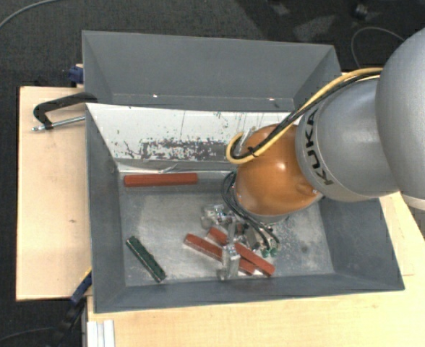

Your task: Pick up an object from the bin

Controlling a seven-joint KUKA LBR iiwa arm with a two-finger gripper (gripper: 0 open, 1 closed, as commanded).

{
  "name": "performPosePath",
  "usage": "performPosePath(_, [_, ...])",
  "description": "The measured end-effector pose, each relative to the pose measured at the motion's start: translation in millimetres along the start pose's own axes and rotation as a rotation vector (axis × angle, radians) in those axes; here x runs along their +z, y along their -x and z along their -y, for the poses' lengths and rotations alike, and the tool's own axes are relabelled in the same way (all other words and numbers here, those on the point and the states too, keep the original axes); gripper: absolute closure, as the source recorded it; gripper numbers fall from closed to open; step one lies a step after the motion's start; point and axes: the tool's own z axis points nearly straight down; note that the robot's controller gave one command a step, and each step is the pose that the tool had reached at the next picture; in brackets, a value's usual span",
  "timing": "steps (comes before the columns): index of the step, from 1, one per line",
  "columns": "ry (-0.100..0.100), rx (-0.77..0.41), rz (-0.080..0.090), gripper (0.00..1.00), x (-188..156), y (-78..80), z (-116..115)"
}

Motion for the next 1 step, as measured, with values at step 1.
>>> performPosePath(1, [0.003, 0.0, 0.015, 0.0, -34.8, -4.4, -6.9])
